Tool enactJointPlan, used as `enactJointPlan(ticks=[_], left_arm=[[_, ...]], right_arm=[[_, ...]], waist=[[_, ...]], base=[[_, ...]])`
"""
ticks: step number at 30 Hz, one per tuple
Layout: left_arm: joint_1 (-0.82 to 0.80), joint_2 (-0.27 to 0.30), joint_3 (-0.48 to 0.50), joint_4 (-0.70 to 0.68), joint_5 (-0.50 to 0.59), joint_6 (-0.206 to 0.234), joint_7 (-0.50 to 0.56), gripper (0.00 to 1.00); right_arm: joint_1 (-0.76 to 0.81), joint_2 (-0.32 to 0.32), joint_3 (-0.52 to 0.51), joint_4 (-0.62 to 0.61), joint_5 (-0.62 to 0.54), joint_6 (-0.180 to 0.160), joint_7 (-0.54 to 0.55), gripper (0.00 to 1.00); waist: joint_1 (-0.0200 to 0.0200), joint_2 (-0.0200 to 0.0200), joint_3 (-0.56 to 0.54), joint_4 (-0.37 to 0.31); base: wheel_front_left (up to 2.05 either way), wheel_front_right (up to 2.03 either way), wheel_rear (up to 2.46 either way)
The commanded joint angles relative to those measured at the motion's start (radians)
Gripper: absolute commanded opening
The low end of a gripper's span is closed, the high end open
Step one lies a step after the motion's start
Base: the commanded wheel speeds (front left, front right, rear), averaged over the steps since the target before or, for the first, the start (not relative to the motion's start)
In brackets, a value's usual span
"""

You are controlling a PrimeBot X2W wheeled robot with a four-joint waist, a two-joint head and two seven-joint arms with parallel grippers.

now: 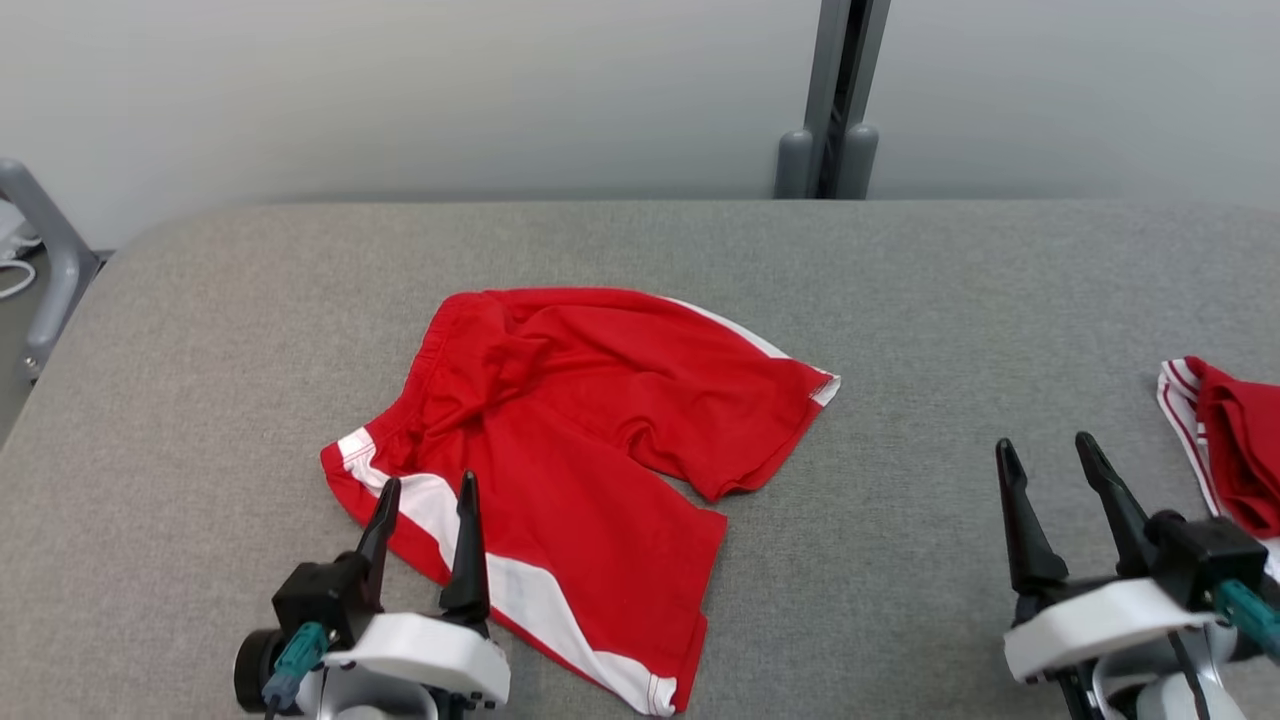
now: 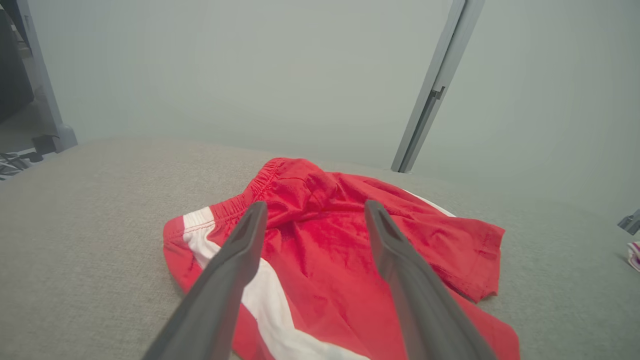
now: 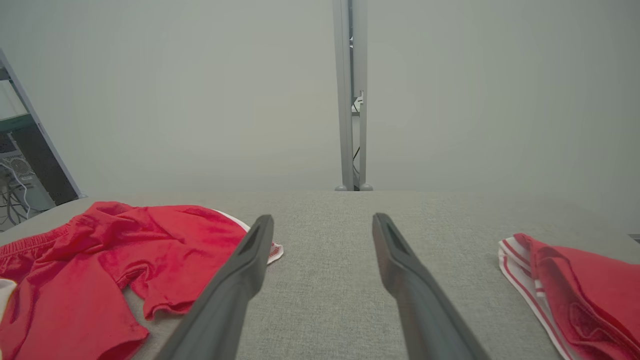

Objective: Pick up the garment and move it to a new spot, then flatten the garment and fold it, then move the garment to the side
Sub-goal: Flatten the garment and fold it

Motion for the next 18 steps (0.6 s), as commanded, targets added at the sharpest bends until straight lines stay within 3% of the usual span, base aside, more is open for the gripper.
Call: enactJointPlan(ticks=[1, 8, 18], left_arm=[[-0.028, 0.005, -0.007, -0.007, 0.008, -0.005, -0.004, 1.0], [-0.082, 0.005, -0.036, -0.014, 0.01, -0.002, -0.004, 1.0], [-0.147, 0.004, -0.09, -0.021, -0.004, 0.012, -0.004, 1.0]], right_arm=[[-0.032, -0.004, 0.005, 0.012, 0.011, 0.0, 0.017, 1.0], [-0.163, -0.015, 0.04, 0.097, 0.07, 0.0, 0.118, 1.0], [-0.386, -0.106, 0.103, 0.326, 0.337, 0.0, 0.279, 1.0]], waist=[[0.0, -0.0001, 0.03, 0.014], [0.0, -0.0001, 0.119, 0.06], [0.0, -0.0001, 0.211, 0.152]], base=[[0.0, 0.0, 0.0], [0.0, 0.0, 0.0], [0.0, 0.0, 0.0]])
